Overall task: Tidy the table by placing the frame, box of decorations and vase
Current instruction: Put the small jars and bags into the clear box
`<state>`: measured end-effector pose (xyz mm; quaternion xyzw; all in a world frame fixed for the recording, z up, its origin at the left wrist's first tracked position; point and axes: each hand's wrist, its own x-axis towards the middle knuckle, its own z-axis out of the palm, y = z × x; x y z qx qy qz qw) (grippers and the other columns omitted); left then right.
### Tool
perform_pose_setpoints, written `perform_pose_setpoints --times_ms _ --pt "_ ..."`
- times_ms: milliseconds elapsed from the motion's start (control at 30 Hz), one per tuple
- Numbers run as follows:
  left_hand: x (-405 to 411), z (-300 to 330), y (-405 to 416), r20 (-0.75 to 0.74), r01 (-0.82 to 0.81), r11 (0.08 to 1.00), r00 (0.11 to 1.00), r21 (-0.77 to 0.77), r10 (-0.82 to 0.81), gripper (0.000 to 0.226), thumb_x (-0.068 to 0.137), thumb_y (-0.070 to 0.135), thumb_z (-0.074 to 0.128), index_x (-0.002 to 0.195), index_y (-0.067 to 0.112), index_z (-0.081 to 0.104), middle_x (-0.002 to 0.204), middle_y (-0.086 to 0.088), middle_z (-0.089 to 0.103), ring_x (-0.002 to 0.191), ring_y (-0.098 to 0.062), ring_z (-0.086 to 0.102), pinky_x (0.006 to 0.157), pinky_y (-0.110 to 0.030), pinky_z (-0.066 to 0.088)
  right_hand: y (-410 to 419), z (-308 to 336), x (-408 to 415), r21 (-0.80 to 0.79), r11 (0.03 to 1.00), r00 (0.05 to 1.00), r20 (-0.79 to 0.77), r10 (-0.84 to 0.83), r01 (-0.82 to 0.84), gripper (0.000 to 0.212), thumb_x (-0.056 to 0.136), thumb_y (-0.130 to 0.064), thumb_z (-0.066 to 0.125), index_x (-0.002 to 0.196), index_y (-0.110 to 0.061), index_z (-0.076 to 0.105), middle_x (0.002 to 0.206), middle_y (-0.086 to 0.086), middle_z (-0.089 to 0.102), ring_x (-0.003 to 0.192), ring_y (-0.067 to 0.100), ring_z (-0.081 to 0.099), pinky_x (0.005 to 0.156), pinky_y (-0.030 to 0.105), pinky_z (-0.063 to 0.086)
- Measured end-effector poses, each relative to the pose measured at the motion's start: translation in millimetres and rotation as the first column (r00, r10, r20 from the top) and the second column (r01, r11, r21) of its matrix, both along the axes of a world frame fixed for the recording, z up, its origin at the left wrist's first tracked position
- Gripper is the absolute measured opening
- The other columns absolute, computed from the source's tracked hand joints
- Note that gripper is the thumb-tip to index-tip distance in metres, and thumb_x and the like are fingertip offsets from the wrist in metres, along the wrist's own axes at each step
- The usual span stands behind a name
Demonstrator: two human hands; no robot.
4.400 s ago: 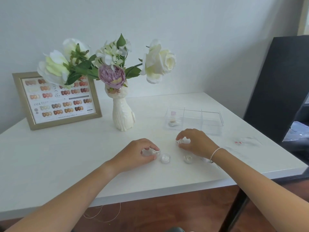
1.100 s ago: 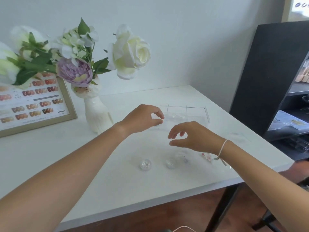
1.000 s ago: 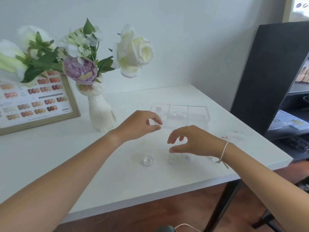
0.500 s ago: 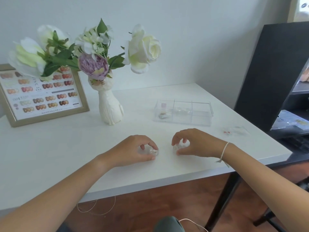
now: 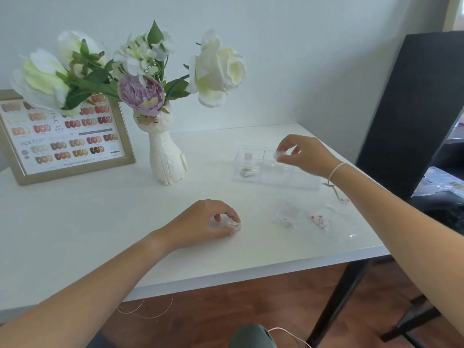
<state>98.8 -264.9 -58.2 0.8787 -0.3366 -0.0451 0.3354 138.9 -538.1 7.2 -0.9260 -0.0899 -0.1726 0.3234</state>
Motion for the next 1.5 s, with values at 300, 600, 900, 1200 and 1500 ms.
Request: perform_pose_setpoints --times_ms 300,600,900,1200,1500 --pt "14 11 -10 0.015 0.010 1.000 1.000 -0.018 -0.010 0.015 0.079 0.033 0.068 0.084 0.045 0.063 0.090 0.030 0.062 0.082 0.000 0.051 0.064 -0.006 0.035 -13 -8 46 -0.214 0.975 0.945 -0.303 -0.123 0.058 0.010 0.073 -0.020 0.070 0.081 -0.016 0.064 0.090 0.000 0.062 0.084 0.019 0.056 0.077 0.031 0.044" --pt "42 37 -43 0.070 0.014 0.997 0.998 -0.078 -0.009 0.016 0.077 0.031 0.069 0.083 0.045 0.062 0.091 0.028 0.062 0.079 -0.001 0.052 0.061 -0.005 0.035 -10 -8 58 -0.325 0.946 0.890 -0.432 -0.145 -0.004 0.015 0.073 -0.021 0.071 0.082 -0.011 0.063 0.099 0.009 0.064 0.085 0.025 0.054 0.081 0.040 0.048" --pt "83 62 -81 0.137 -0.032 0.992 0.989 -0.120 0.049 0.010 0.078 0.027 0.070 0.085 0.032 0.066 0.096 0.013 0.065 0.072 -0.012 0.050 0.061 -0.006 0.037 -7 -5 58 -0.459 0.888 0.892 -0.406 -0.197 -0.013 0.018 0.074 -0.026 0.071 0.085 -0.014 0.066 0.092 0.002 0.064 0.090 0.024 0.058 0.077 0.032 0.045" --pt "113 68 -120 0.137 -0.028 1.000 0.990 0.008 0.027 0.010 0.079 0.024 0.067 0.089 0.024 0.068 0.102 0.005 0.066 0.065 0.013 0.051 0.059 -0.002 0.036 -34 -4 38 -0.264 0.964 0.978 -0.193 -0.083 0.030 0.008 0.081 -0.034 0.062 0.079 -0.026 0.063 0.085 -0.015 0.059 0.086 0.013 0.051 0.082 0.033 0.041" --pt "134 71 -142 0.082 -0.014 0.919 0.996 0.393 -0.020 0.021 0.081 0.021 0.065 0.101 0.015 0.066 0.108 0.001 0.063 0.096 -0.013 0.053 0.073 -0.021 0.042 -57 -10 8 -0.100 0.993 0.993 -0.093 -0.070 0.061 0.010 0.084 -0.032 0.060 0.074 -0.030 0.060 0.077 -0.024 0.052 0.088 0.014 0.052 0.061 0.016 0.033"
